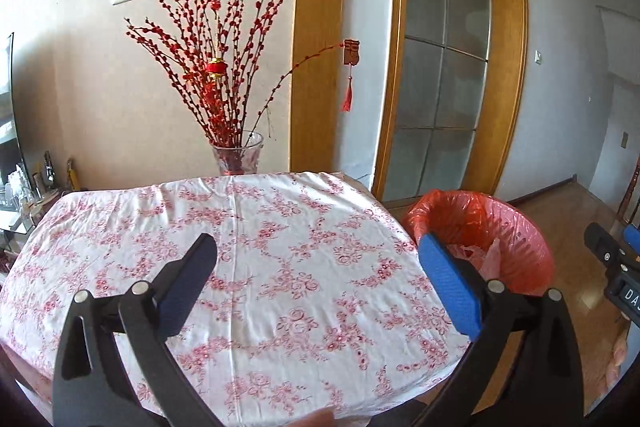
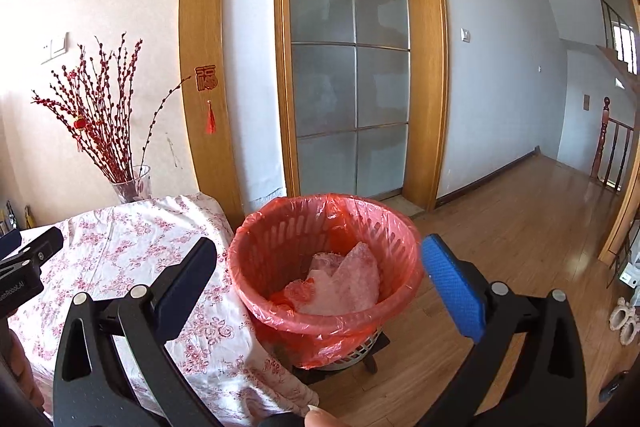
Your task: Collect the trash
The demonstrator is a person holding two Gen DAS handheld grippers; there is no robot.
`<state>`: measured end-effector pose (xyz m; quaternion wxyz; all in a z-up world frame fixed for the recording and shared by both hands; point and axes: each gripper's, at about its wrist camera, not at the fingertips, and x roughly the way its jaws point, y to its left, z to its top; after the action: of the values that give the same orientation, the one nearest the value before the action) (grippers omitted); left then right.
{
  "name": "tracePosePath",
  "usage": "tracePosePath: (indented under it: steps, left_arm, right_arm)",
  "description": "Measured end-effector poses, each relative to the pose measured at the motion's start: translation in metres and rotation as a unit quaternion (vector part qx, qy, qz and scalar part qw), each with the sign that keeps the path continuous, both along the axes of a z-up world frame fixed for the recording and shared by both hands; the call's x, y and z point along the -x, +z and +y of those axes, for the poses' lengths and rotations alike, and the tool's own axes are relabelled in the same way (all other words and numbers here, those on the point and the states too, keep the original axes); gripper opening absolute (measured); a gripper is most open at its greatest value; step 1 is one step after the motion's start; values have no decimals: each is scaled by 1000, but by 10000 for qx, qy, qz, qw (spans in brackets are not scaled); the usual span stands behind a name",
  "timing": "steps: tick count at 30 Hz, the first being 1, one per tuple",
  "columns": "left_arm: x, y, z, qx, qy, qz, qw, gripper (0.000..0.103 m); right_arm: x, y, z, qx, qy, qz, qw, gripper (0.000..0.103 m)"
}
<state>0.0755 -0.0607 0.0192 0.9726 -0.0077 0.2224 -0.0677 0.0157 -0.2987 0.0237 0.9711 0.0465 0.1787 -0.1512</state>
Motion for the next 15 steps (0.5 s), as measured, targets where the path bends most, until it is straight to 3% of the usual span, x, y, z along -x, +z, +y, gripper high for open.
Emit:
tracePosePath:
  steps: [7, 15]
  left_arm:
    - [29, -2, 18, -195, 350, -322, 9987, 99]
    - [50, -9, 27, -342, 508, -396, 9973, 99]
  right_arm:
    - [15, -3, 27, 307, 4, -27, 9995, 101]
    - [23, -14, 44, 251, 74, 85, 9996, 101]
